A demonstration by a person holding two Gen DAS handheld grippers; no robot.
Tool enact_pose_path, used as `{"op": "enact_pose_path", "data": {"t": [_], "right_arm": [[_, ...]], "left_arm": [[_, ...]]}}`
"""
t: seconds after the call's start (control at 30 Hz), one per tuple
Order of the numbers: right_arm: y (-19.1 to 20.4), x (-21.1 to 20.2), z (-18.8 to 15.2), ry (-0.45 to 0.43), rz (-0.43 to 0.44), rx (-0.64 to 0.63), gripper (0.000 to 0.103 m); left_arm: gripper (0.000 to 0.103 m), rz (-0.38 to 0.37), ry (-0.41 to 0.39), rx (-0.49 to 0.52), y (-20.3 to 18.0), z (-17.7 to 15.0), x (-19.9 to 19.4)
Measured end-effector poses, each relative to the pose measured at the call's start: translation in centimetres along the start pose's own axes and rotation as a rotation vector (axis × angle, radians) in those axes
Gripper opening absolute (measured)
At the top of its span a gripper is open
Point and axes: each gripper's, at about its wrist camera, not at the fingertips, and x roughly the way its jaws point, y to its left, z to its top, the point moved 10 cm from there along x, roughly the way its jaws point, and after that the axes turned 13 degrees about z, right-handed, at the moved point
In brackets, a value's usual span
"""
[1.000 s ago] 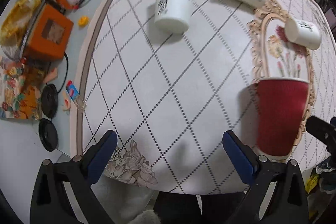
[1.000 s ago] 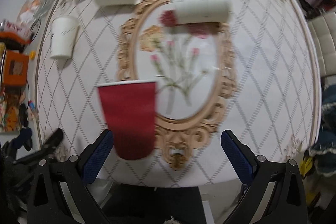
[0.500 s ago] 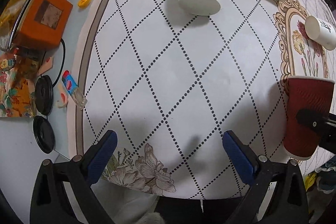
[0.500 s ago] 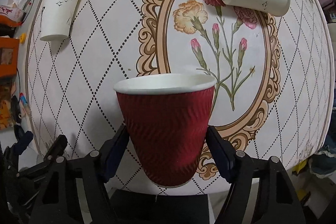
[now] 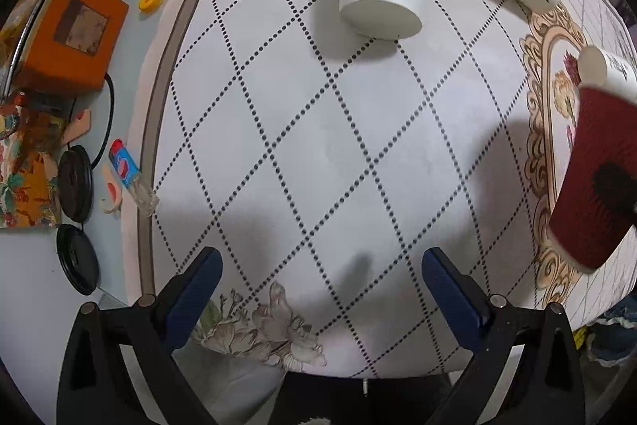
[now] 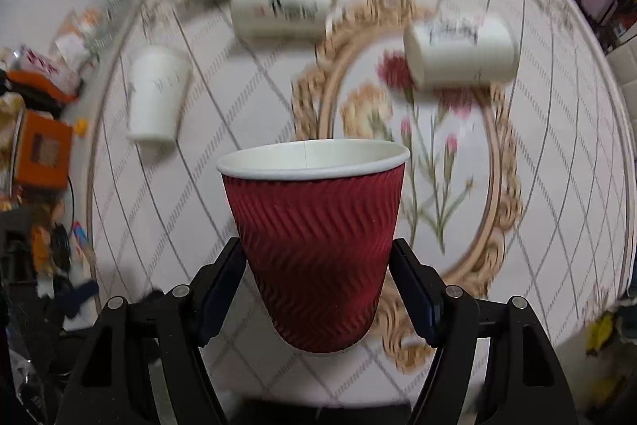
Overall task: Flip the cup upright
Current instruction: 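Lower the upright red cup onto the tablecloth and open the right tool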
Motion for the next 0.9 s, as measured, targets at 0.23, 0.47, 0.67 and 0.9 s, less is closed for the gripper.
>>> {"op": "enact_pose_path", "data": {"t": [0.23, 0.47, 0.67, 0.9], "right_arm": [[-0.5, 0.0, 5.9, -0.311, 0.012, 0.000, 0.075], [-1.2, 1.6, 6.3, -0.443, -0.036, -0.055, 0.076], [-0.6, 1.3, 4.4, -0.439, -0.051, -0.094, 0.077], [-1.0, 0.7, 2.1, -0.376, -0.099, -0.084, 0.087]], "left_arm": [[0.102, 0.034, -0.025, -0.006, 0.0, 3.4, 1.1], [0.102, 0.045, -0.025, 0.005, -1.2, 4.9, 3.1], [0.102, 0.052, -0.064, 0.031, -1.4, 3.7, 2.8], [0.102, 0.061, -0.140, 0.043, -1.4, 2.3, 0.2]]}}
